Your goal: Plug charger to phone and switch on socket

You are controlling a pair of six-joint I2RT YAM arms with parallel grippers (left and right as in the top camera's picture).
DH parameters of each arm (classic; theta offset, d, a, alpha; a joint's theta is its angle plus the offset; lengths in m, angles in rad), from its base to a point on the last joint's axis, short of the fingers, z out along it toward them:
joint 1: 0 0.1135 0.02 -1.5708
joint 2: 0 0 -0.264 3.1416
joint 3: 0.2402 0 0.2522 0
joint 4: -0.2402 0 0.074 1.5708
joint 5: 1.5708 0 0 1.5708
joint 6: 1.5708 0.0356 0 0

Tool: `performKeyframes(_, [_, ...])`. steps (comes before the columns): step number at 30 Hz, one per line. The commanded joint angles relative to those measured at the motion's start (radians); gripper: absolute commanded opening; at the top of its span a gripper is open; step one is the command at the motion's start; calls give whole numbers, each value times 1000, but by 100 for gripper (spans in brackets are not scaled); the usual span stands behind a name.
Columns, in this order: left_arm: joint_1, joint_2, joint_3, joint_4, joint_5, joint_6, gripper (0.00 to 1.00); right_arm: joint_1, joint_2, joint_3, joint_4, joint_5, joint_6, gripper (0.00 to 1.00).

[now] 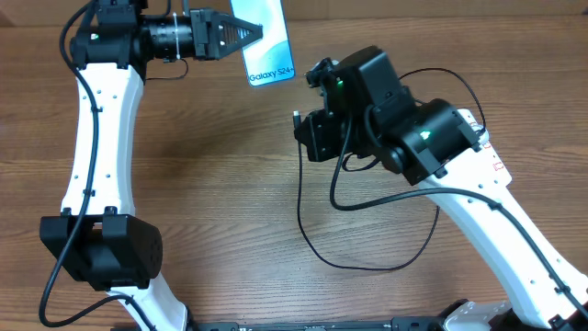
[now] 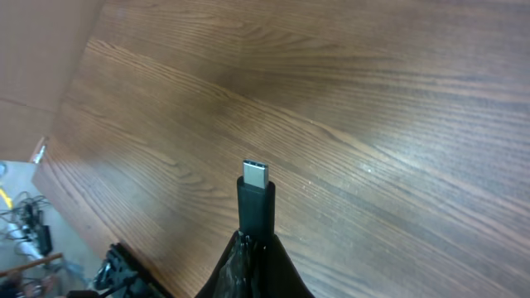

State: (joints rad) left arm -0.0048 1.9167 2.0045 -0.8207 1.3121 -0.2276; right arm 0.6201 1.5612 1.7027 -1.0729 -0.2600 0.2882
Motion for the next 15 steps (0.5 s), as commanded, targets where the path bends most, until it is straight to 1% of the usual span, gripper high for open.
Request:
performKeyframes(1, [-34,-8,15,10,77,31,4,40,-3,14,22,82,3,4])
performKeyframes(8, [-68,-8,15,10,76,58,4,53,-3,14,42,135,29,4])
performKeyframes(15, [-68,-8,15,8,76,64,4,53,-3,14,43,208,29,4])
